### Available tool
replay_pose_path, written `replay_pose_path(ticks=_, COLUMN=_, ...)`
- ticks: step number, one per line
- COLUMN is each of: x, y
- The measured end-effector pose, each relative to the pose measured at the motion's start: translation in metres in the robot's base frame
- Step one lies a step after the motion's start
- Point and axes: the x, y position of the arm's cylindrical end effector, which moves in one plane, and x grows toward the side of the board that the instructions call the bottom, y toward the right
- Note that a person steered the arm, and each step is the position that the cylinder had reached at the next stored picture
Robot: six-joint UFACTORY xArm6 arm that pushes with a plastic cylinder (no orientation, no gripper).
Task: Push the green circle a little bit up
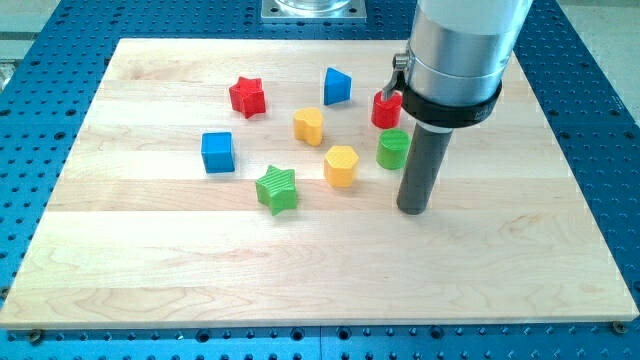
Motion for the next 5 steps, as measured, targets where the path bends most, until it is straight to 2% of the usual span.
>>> replay_pose_path(ticks=5, x=-0.035, y=-0.003)
